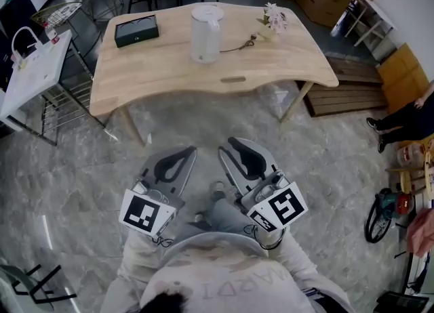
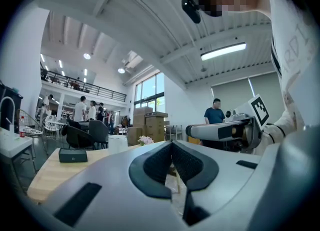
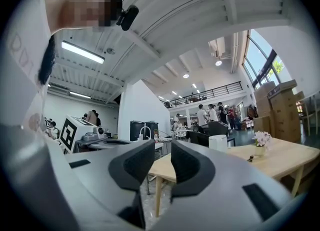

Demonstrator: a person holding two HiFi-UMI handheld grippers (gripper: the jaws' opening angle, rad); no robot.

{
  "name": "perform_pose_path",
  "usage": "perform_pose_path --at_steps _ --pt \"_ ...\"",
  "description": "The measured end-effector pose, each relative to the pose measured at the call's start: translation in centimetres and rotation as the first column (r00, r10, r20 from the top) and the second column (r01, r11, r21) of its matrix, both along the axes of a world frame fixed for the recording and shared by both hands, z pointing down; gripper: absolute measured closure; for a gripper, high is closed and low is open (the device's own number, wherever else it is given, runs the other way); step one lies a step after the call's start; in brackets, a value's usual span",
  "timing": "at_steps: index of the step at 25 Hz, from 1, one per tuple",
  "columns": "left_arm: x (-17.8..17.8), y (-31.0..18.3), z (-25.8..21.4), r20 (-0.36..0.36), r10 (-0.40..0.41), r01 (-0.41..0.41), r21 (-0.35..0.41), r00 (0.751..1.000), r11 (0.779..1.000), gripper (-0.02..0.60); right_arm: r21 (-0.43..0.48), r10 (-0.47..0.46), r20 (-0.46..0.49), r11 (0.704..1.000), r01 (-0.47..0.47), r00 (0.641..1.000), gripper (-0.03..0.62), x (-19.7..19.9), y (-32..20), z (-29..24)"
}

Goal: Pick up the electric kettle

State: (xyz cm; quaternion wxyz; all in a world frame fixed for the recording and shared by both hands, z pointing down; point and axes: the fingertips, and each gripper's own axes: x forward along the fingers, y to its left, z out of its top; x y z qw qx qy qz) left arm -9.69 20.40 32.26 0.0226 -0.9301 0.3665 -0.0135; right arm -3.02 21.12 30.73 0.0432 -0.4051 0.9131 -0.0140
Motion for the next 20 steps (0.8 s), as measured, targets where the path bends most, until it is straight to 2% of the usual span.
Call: perform_pose_path --at_steps 8,12,20 --pt "-0.3 -6.9 0.4 0.013 -0.033 0.033 0.009 0.999 0.999 0.495 0.000 -0.017 0.015 1.000 0.017 1.000 0.496 0.7 -7.6 0.7" --pt "0.8 -11.2 0.0 0.012 -0.046 0.046 -0.004 0.999 0.999 0.495 0.009 -0.029 0.013 1.000 0.029 0.999 0.488 2.1 -12.5 0.2" --pt "3.8 -20.0 -1.0 0.015 -0.091 0.090 0.018 0.996 0.996 0.495 0.003 -0.072 0.000 0.997 0.072 0.997 0.456 5.4 -21.8 -0.2"
